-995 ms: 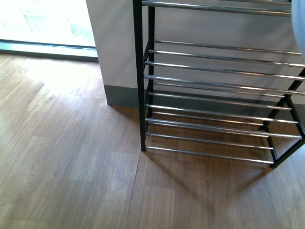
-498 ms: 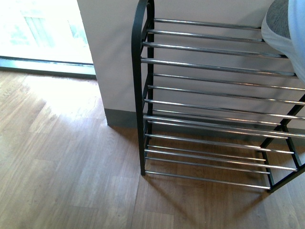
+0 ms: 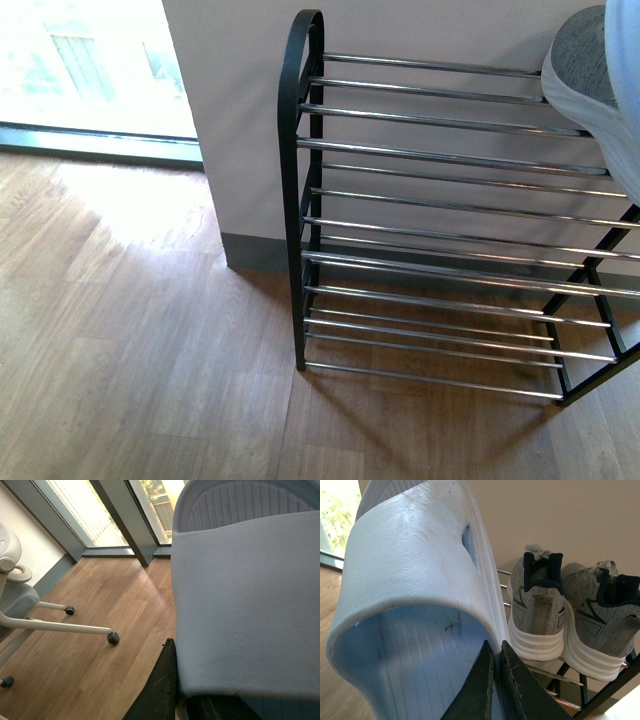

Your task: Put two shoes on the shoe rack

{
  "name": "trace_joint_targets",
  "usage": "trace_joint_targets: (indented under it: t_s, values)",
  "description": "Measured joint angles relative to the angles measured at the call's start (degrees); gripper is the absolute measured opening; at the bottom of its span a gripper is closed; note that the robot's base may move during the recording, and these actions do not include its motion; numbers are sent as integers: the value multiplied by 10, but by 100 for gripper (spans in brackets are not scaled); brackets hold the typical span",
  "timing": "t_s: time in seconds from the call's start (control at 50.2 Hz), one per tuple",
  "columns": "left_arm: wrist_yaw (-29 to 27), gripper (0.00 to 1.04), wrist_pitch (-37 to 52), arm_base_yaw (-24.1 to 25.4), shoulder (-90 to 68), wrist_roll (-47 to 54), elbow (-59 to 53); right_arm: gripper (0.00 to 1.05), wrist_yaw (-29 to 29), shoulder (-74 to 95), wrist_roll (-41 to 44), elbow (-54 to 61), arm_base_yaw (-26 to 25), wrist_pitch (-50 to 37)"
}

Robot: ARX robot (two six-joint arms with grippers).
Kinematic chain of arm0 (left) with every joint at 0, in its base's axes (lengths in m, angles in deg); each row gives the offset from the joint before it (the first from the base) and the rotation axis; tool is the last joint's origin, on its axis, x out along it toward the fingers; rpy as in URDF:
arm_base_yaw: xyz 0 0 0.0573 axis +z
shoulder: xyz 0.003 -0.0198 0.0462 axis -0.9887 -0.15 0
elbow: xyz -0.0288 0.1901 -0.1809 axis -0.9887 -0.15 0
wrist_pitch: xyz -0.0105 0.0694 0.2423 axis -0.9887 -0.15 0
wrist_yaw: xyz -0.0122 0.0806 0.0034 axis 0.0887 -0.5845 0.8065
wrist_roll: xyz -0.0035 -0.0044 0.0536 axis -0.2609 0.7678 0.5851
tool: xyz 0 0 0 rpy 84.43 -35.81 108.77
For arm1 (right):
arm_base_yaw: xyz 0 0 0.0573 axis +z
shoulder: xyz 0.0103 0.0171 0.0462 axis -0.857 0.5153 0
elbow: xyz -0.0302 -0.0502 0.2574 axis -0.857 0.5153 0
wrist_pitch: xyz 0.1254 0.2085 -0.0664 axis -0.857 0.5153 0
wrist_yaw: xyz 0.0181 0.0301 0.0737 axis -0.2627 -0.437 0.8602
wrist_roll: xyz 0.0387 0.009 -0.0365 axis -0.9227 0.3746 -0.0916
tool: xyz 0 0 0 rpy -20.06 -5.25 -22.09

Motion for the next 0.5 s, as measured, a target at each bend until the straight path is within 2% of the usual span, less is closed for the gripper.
trace_joint_targets:
  t_s: [0.498]
  values:
    - [0,2,0,0,0,0,0,2,0,0,0,0,0,0]
